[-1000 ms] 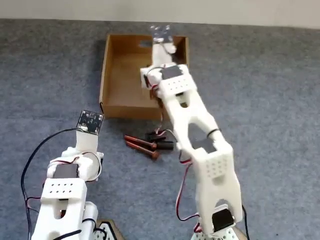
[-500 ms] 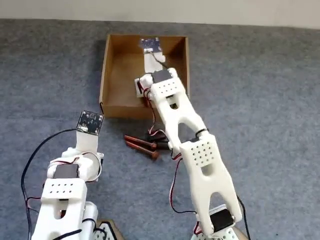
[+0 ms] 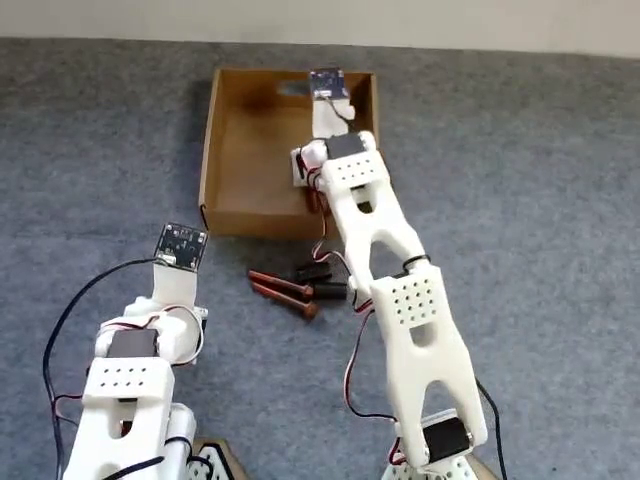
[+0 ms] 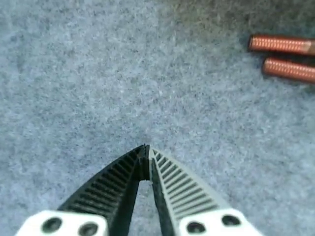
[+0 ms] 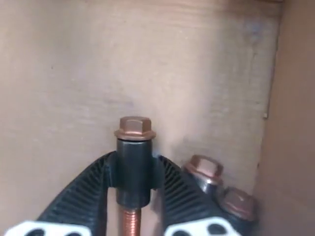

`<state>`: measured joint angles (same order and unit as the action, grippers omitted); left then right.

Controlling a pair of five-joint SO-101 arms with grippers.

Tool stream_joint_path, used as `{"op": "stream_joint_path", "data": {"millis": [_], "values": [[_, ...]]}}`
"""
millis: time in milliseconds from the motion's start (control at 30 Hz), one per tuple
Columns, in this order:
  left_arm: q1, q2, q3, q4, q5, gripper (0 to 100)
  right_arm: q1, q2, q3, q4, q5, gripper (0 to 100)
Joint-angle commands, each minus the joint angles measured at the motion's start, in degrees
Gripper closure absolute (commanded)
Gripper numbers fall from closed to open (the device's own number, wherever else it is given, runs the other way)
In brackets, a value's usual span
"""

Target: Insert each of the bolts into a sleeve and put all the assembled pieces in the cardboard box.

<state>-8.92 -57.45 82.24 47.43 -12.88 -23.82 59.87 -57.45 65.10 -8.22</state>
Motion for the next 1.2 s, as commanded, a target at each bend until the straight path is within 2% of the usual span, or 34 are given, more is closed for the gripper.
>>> {"op": "stream_joint_path", "data": {"millis": [0,467,567,767,867,933,1167], "values": [[1.1,-0.9,-0.2,-0.9,0.4,99,0.5,-0.7,-5.8,5.4,-0.6,88.8],[1.0,-0.9,-0.2,-0.9,0.4,99,1.7,-0.7,-43.0,30.8,-0.3,86.8],[1.0,-0.9,0.0,-1.9,0.4,99,1.6,-2.0,-44.1,35.8,-0.3,86.8],[0.8,-0.7,0.0,-3.2,0.4,99,2.1,-7.8,-39.9,36.3,-0.3,86.8],[0.8,-0.7,0.0,-3.3,0.4,99,2.2,-15.5,-32.0,36.3,-0.3,86.8],[0.8,-0.7,0.0,-3.3,0.4,99,2.2,-23.6,-21.8,36.3,-0.3,86.8],[0.8,-0.7,0.0,-3.3,0.4,99,-2.1,-54.4,27.6,32.6,-0.2,86.8]]}}
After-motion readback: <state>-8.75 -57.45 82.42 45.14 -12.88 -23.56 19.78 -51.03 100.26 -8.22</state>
